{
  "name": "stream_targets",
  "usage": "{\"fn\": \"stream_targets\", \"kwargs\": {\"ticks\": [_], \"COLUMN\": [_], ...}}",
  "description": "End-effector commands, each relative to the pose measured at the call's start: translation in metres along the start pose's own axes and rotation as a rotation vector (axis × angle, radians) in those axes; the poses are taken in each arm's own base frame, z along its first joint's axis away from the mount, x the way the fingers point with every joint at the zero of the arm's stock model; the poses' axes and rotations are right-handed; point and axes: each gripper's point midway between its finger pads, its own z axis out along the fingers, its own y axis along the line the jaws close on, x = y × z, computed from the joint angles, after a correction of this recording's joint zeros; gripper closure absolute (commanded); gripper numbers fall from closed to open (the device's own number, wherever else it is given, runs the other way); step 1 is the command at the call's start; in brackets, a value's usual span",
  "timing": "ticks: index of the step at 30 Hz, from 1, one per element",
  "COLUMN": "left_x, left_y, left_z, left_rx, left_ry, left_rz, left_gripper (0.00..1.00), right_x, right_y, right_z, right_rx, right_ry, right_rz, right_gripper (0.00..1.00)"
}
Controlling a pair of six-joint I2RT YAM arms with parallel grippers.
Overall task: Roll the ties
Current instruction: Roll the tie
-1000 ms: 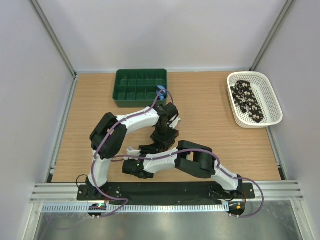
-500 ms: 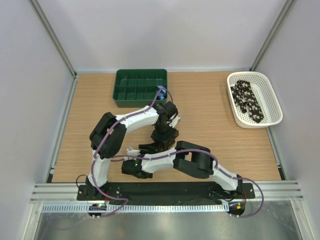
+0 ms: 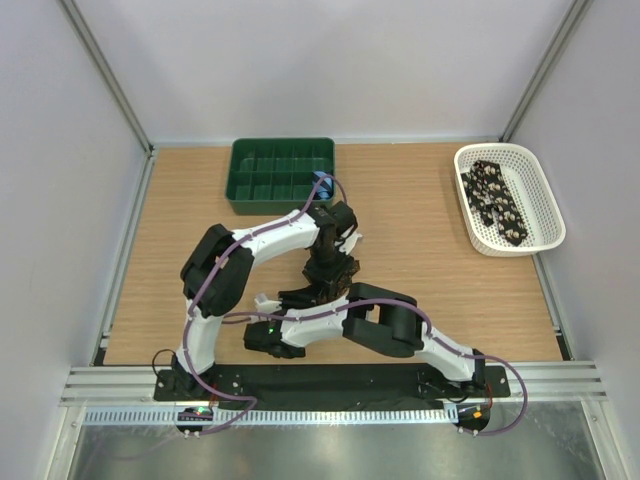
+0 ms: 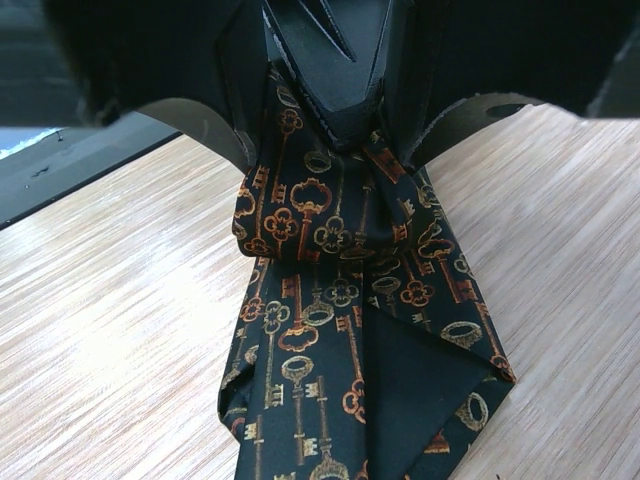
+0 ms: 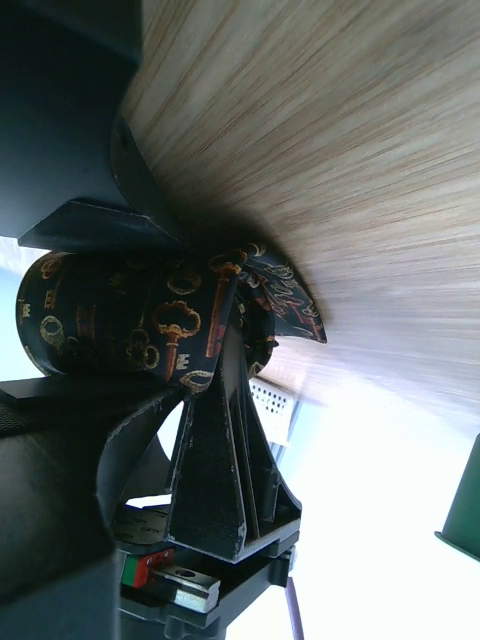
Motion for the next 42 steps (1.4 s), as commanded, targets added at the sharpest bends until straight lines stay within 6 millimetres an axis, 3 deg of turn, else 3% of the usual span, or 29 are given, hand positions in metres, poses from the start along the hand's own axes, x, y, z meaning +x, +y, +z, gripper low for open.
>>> {"fn": "stream_targets", "kwargs": {"ticks": [1, 4, 11, 16, 28, 34, 41, 42], "left_x": [0.031, 0.031, 0.024, 0.011, -0.017, -0.039, -0.062, -0.063], "left_y": [-0.003, -0.002, -0.004, -0.008, -0.004, 0.017, 0.046, 0.050], "left_z": [-0.015, -0.014, -0.014, -0.018, -0.037, -0.065, -0.134, -0.136], "left_rx": [0.013, 0.013, 0.019, 0.033, 0.033, -0.005, -0.045, -0.046], "left_ry": [0.115, 0.116, 0.098, 0.034, -0.106, -0.250, -0.558, -0.591], "left_rz": [-0.022, -0.023, -0.011, 0.010, 0.028, -0.015, -0.117, -0.132], "left_gripper": [0.68, 0.67, 0.63, 0.42, 0.22, 0.20, 0.13, 0.12], "right_x": [0.011, 0.011, 0.003, -0.004, -0.006, -0.010, -0.022, -0.024], "right_y": [0.021, 0.023, 0.020, 0.018, 0.020, 0.020, 0.028, 0.027], "right_z": [0.010, 0.011, 0.003, -0.003, -0.010, -0.017, -0.033, -0.034], "right_rx": [-0.069, -0.085, -0.139, -0.166, -0.201, -0.249, -0.423, -0.448], "right_ry": [0.049, 0.050, 0.016, -0.008, -0.033, -0.054, -0.126, -0.139], "right_rz": [-0.018, -0.011, 0.079, 0.091, 0.115, 0.149, 0.255, 0.283], "right_gripper": [0.70, 0.78, 0.84, 0.85, 0.88, 0.89, 0.89, 0.89]}}
